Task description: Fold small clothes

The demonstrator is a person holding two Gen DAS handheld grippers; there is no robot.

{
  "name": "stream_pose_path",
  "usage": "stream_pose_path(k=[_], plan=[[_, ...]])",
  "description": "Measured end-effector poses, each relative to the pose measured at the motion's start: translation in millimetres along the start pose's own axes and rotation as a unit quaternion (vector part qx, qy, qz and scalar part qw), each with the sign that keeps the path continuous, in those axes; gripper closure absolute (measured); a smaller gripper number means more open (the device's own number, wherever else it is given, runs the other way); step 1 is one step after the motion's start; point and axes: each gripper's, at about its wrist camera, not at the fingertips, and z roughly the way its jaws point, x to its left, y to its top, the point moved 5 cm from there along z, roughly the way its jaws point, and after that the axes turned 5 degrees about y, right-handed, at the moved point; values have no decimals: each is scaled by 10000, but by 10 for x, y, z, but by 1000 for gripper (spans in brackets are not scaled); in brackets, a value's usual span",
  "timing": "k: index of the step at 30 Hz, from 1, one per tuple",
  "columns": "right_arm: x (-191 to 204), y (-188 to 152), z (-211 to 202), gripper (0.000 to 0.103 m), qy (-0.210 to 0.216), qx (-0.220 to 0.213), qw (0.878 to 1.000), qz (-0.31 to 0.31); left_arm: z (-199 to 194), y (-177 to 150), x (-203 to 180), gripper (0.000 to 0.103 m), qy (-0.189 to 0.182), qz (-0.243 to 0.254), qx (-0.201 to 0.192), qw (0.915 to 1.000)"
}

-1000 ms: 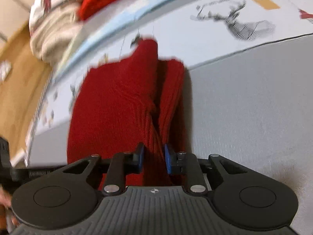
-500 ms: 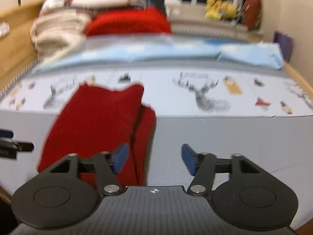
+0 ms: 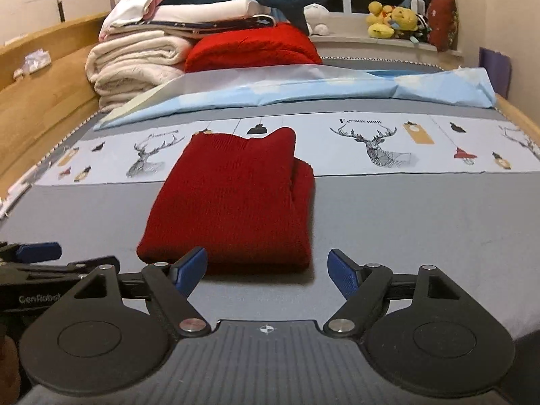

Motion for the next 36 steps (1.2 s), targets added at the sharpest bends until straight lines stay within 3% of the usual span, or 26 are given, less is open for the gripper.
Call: stream_pose_path(k=[16,36], plan=[[259,-31,126,23,130,-24,9988,-461,59,9,-19,12,-130,6,-97,9999],[289,-31,208,23,168,68,9989,-424,126,1,-12,12,-132,-36,-24,9999]])
